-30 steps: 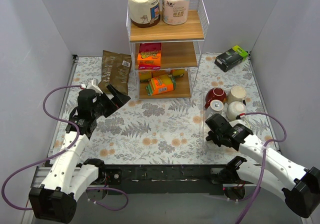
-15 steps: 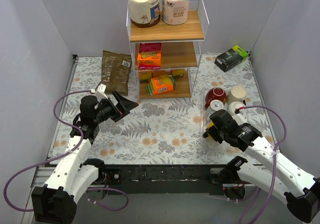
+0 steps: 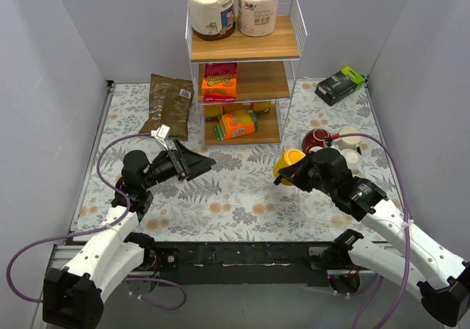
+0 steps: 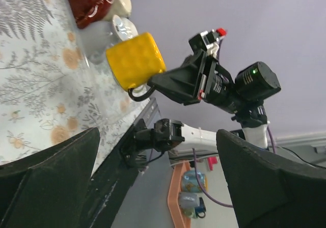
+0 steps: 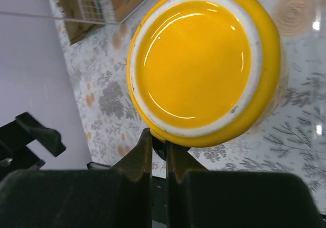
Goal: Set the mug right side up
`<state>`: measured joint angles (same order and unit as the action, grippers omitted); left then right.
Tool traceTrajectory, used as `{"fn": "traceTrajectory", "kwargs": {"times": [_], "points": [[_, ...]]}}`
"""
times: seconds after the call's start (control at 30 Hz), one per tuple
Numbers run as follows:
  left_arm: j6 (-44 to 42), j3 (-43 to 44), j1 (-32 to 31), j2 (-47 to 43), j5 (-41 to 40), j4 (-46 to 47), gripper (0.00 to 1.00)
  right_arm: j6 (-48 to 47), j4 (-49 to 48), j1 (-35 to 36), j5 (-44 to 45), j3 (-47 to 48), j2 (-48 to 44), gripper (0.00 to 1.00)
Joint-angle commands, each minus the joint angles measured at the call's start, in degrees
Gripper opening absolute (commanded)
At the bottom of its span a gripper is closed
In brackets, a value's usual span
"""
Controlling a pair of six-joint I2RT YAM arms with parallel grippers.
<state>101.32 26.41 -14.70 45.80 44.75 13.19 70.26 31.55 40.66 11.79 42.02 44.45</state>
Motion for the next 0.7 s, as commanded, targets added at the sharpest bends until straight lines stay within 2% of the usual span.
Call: {"fn": "traceTrajectory", "kwargs": {"times": [0.0,0.1,0.17,0.27,0.4,0.5,0.67], "points": [[8.5,-2.6,-3.5,1.0,1.4,13.9,0.98,-7.7,-21.4,0.6,-7.1,2.4,-0.6,0.01],[12.9,-2.7,-6.2,3.8,-0.9,17.1,0.98,-10.9,-30.7,0.6,-10.8,1.4,-0.2,0.01],[13.0,-0.5,-8.1,5.7,-1.4,17.7,0.98,-12.9,-38.5,0.7,-14.3,0.4,0.3,0.01],[11.9,2.4,-12.2,8.7,-4.1,17.7,0.98,-14.3,-43.3,0.7,-17.0,0.3,1.8,0.01],[11.4,4.9,-15.2,12.8,-5.7,16.3,0.98,-12.1,-39.3,0.7,-18.2,1.0,5.3,0.01],[9.9,5.1,-16.4,13.5,-6.0,17.4,0.98,-10.7,-42.3,0.9,-20.1,-2.4,4.9,0.01],[0.9,5.0,-19.0,12.5,-7.2,16.3,0.96,-9.1,-44.0,0.9,-20.2,-3.6,4.9,0.01]]}}
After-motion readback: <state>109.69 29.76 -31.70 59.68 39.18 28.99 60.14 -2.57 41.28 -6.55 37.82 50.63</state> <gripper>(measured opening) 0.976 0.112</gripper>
